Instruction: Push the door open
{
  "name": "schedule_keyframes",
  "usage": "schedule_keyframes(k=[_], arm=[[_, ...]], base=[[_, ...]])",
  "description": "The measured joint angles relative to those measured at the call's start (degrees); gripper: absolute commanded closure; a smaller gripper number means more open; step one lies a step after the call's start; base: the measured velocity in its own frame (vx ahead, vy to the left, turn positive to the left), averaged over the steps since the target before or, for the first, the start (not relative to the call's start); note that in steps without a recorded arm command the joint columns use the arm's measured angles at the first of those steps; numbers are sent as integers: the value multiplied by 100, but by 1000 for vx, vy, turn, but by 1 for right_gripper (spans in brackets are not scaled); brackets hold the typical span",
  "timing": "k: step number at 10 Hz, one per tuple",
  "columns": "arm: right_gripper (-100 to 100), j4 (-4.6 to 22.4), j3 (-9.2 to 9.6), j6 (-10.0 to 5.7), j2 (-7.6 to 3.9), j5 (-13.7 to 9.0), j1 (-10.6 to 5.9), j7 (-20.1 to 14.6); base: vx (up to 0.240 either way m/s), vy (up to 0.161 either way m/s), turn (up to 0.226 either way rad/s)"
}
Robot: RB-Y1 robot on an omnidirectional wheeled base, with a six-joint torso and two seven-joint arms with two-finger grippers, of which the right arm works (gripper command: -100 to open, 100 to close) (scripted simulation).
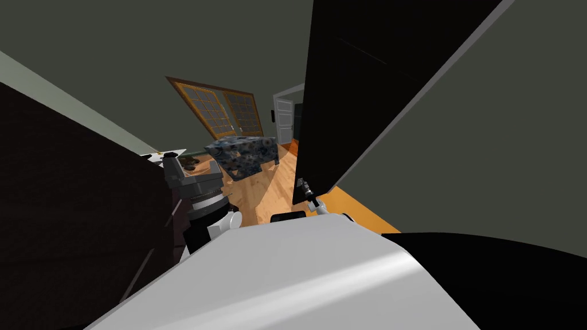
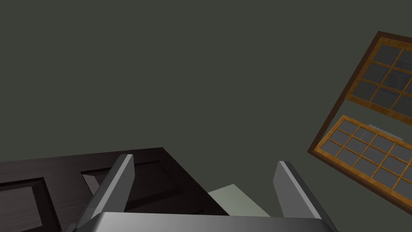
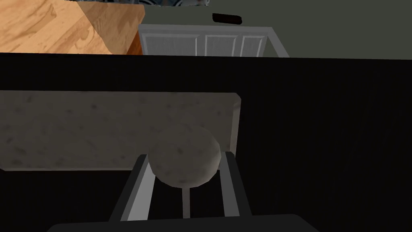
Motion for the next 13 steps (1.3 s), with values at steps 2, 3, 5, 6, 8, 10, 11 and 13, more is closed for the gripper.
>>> schedule_keyframes(k=[2, 3, 5, 6, 8, 10, 11, 13], arm=[[100, -130, -49, 82, -18, -33, 59, 21], [100, -270, -107, 158, -36, -71, 153, 50], [-100, -279, -171, 189, -59, -118, 122, 69], [-100, -273, -164, 189, -56, -116, 118, 58], [-100, -296, -152, 201, -45, -115, 124, 34], [-100, -278, -143, 194, -15, -120, 107, 3], [-100, -299, -135, 206, 4, -120, 109, -15], [-100, -256, -148, 185, 0, -129, 100, -6]], base=[[145, 86, -69], [177, 106, -88], [-119, 22, -29], [-193, 4, -14], [-225, 3, -47], [-249, 2, -39], [-128, -2, -9], [126, 28, 24]])
